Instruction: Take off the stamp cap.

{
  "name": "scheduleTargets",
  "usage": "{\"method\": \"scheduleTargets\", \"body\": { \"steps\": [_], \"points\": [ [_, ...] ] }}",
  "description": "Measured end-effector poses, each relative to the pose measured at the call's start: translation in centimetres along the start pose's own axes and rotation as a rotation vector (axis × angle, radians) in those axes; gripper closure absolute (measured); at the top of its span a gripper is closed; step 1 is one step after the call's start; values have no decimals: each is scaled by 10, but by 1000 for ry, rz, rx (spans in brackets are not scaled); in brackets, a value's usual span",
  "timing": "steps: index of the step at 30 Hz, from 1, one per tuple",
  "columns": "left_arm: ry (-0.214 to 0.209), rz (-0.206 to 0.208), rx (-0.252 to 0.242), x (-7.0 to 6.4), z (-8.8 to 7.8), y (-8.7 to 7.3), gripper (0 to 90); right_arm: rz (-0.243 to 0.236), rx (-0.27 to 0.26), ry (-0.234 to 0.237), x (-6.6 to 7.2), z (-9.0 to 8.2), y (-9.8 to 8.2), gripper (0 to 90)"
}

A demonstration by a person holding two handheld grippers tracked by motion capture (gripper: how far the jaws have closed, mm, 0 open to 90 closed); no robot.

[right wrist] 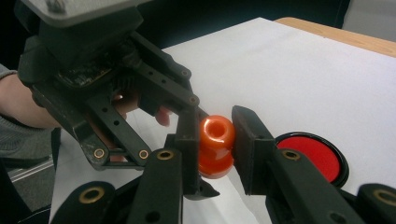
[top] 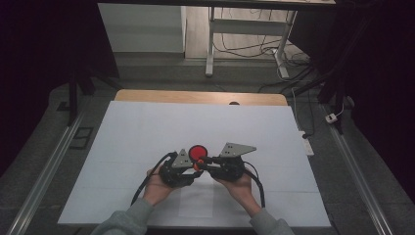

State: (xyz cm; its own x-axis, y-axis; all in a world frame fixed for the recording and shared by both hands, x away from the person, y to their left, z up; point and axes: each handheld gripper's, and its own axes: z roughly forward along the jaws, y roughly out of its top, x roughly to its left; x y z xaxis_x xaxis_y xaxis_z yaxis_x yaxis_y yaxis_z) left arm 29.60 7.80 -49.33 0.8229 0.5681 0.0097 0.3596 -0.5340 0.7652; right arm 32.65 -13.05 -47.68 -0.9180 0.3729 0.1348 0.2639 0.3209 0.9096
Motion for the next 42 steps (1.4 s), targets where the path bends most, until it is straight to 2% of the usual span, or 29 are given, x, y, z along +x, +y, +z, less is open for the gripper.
{"method": "scheduleTargets", "body": {
  "steps": [11, 18, 35, 42],
  "points": [
    [6, 4, -4, 0, 0, -1, 641, 4, 0, 3, 0, 1, -1, 729],
    [23, 23, -2, -2, 0, -1, 653, 5, 0, 3, 0, 1, -1, 729],
    [26, 39, 8, -2, 1, -3, 658, -38, 5, -16, 4, 3, -2, 732],
    [30, 43, 9, -3, 2, -3, 658, -35, 6, -17, 4, 3, -3, 734]
  ]
}}
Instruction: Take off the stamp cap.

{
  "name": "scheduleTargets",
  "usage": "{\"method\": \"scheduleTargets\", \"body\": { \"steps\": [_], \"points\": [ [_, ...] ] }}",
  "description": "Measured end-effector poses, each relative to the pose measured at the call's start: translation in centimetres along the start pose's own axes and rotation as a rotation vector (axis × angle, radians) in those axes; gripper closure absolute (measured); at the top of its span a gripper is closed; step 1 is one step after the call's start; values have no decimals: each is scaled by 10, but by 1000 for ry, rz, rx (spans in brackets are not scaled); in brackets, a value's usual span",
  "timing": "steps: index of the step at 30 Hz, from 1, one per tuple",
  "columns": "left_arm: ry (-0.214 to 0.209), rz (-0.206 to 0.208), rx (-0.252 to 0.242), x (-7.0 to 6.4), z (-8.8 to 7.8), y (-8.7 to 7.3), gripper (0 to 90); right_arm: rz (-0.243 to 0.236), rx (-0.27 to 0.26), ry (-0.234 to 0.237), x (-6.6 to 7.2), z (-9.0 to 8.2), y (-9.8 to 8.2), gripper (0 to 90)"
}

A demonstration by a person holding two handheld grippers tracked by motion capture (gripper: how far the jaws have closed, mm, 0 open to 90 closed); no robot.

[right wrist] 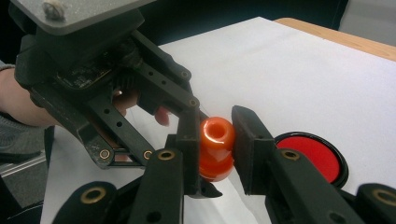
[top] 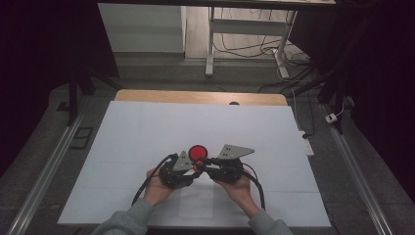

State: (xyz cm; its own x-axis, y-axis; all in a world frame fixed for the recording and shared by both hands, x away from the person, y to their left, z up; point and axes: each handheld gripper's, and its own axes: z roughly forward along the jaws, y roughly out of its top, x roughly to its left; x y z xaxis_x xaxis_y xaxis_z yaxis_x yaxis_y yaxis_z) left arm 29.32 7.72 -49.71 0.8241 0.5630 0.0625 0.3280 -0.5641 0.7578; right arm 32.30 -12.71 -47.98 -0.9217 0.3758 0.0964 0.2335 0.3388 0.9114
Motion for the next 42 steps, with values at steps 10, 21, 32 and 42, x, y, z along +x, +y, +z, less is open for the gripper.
{"method": "scheduleTargets", "body": {
  "steps": [10, 21, 32, 42],
  "points": [
    [7, 7, -12, 0, -1, -1, 659, 17, -17, -1, 0, -1, -1, 735],
    [24, 16, -20, -2, 1, -2, 660, 19, -12, -5, 0, -1, -1, 735],
    [33, 42, 7, -2, 1, -2, 661, 13, -7, -9, 1, 1, -3, 735],
    [25, 39, 3, -2, 1, -2, 661, 19, -21, -8, 0, 0, -4, 736]
  ]
}}
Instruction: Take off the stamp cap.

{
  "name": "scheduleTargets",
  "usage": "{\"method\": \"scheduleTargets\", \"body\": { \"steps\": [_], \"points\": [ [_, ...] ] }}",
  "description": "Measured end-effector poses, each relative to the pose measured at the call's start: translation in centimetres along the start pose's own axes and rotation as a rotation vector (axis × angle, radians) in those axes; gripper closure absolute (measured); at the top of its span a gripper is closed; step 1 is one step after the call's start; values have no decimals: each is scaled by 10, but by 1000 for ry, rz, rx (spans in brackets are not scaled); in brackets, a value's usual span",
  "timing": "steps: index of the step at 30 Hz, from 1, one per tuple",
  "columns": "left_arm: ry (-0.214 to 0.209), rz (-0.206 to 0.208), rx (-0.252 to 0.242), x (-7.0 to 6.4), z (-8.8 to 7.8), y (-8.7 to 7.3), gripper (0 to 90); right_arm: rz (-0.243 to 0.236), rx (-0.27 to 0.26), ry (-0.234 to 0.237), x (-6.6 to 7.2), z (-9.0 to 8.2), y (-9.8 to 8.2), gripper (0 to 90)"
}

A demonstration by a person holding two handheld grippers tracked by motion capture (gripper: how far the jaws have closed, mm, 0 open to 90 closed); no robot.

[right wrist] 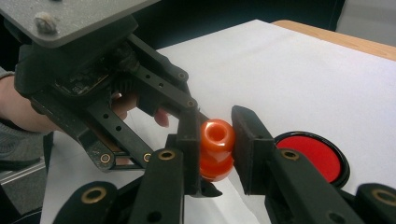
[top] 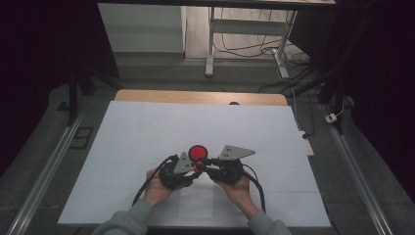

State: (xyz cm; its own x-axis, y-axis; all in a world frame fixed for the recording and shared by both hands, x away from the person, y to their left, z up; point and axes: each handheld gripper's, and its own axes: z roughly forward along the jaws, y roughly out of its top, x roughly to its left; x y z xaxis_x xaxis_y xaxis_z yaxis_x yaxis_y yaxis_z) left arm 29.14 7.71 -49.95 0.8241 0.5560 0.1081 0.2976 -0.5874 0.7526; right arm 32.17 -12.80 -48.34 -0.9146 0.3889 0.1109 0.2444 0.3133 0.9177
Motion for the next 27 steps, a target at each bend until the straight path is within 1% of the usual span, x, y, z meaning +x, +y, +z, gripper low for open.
{"method": "scheduleTargets", "body": {
  "steps": [4, 9, 10, 13, 15, 17, 18, 20, 22, 23, 24, 25, 26, 27],
  "points": [
    [2, 7, 5, 0, 0, 0, 661, 4, -4, 1, 0, 0, 0, 736],
    [10, 10, 12, 0, 1, 0, 661, 8, 1, -9, 1, 1, -1, 737],
    [13, 9, 9, 0, 1, 0, 661, 7, 0, -12, 1, 1, -1, 737],
    [5, -12, -16, 0, 1, -1, 662, 7, -11, -17, 1, 0, -1, 737],
    [5, -16, -14, 0, 1, -1, 661, 11, -15, -17, 1, -1, -1, 737],
    [8, -10, -6, -1, 1, -1, 662, 7, -10, -20, 2, 0, -1, 738],
    [21, 10, 5, -1, 1, -1, 662, 7, -9, -21, 2, 0, -1, 738],
    [20, 11, 6, -2, 1, -1, 662, 4, -5, -18, 2, 0, -1, 738],
    [23, 24, 12, -2, 1, 0, 663, 3, -5, -13, 1, 0, -1, 738],
    [24, 38, 40, -3, 2, 0, 663, -2, -2, -11, 1, 0, -1, 739],
    [49, 75, 78, -5, 5, -2, 662, -6, -12, -18, 2, -1, -1, 740],
    [46, 62, 68, -5, 7, -5, 662, -5, -32, -29, 1, -5, 2, 740],
    [12, 17, 30, -3, 6, -7, 662, -6, -53, -31, -2, -10, 5, 740],
    [8, 7, 14, -2, 4, -5, 661, -23, -45, -37, -2, -13, 7, 740]
  ]
}}
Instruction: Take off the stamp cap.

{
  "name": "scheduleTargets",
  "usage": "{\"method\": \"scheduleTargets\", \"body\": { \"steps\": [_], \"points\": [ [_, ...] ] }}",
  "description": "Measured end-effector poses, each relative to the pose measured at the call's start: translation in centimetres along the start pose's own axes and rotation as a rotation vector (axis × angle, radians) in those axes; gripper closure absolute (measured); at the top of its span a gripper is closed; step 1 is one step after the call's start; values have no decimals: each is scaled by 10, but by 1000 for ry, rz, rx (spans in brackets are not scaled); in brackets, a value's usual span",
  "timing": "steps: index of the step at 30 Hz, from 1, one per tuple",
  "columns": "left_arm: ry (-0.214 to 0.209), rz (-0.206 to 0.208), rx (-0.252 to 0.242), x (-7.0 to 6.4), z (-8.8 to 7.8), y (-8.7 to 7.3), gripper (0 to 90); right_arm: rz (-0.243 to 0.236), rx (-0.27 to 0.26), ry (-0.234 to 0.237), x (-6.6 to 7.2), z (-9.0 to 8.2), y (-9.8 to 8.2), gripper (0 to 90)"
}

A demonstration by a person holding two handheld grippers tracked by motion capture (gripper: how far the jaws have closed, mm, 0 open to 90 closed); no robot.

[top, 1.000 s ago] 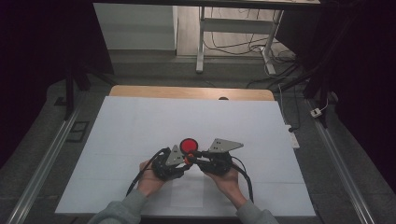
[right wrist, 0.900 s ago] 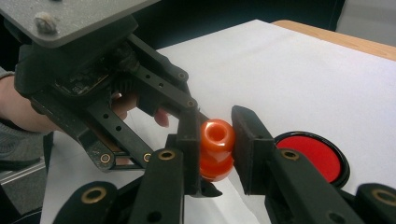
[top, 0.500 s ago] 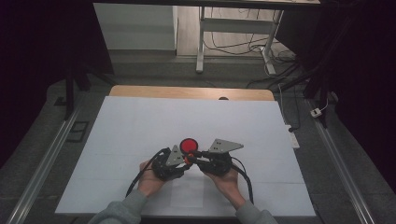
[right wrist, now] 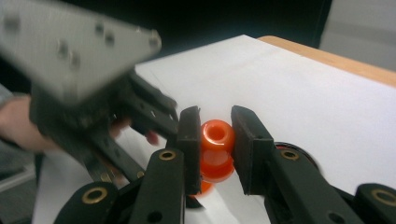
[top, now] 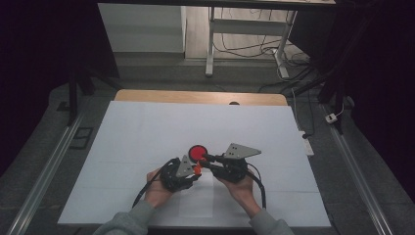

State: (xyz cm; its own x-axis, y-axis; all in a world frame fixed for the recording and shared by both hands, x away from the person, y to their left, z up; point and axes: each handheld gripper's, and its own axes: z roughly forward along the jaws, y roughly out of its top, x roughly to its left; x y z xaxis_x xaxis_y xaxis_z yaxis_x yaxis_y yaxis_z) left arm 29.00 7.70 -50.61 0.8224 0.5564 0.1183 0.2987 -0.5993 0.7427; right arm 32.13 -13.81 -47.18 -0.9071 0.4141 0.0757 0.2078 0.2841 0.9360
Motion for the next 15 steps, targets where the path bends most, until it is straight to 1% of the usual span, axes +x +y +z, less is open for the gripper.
{"method": "scheduleTargets", "body": {
  "steps": [1, 3, 5, 7, 12, 15],
  "points": [
    [16, 1, -11, 1, -3, 2, 661, -11, 2, -9, 0, -2, 0, 740],
    [18, -24, -31, 5, -7, 1, 660, 8, -5, -3, -1, -4, -2, 740],
    [22, -36, -29, 9, -9, -2, 660, 17, -14, -1, -3, -4, -3, 739],
    [21, -52, -46, 11, -11, -3, 659, 25, -26, -2, -4, -5, -2, 739],
    [12, -58, -55, 14, -14, -5, 658, 36, -41, -7, -7, -9, -1, 738],
    [14, -67, -67, 16, -18, -6, 657, 40, -40, -1, -8, -9, -2, 738]
  ]
}}
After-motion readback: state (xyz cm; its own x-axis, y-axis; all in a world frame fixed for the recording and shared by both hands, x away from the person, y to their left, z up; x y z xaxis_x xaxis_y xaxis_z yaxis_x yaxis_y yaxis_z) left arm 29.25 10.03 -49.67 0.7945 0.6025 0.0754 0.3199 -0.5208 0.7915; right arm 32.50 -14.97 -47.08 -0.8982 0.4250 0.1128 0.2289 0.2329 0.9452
